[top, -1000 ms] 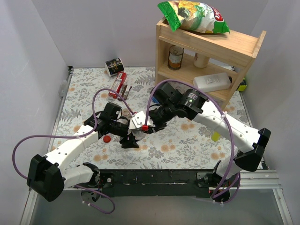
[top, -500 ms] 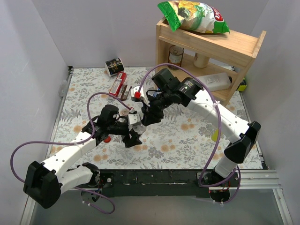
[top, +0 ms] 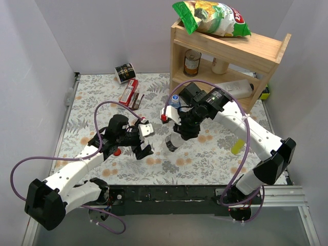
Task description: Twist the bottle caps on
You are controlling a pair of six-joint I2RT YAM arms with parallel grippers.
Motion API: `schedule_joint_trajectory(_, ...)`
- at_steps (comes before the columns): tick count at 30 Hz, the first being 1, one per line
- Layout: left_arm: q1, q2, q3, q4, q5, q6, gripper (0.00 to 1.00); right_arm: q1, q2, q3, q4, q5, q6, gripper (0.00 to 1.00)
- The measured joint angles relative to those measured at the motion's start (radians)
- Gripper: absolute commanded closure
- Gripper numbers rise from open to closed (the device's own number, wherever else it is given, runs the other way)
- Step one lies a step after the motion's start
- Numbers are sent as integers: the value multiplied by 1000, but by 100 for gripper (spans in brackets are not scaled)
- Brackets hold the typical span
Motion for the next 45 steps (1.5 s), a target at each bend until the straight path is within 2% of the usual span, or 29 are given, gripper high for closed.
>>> schedule_joint_trajectory(9, 5, 11, -16, -9, -21, 10, 2, -137, 40, -42, -47, 193, -51, 99)
schedule_joint_trajectory(18, 8, 11, -18, -9, -19, -8, 2, -143, 178, -32, -53, 303, -64, 99)
schedule_joint_trajectory(26, 19, 7, -35, -6, -13, -18, 2, -132, 220, 25, -51, 373, -59, 98)
schedule_joint_trajectory(28, 19, 7, -36, -5, -11, -19, 2, -124, 222, 25, -51, 381, -57, 95)
schedule_joint_trajectory(30, 20, 7, -38, 0, -10, -22, 2, -112, 222, 25, -50, 394, -56, 85)
schedule_joint_trajectory(36, 24, 7, -51, 7, -2, -28, 2, -64, 232, 25, -50, 417, -49, 70)
schedule_joint_trajectory(45, 27, 5, -51, 10, -2, -43, 2, -61, 246, 39, -66, 430, -43, 52)
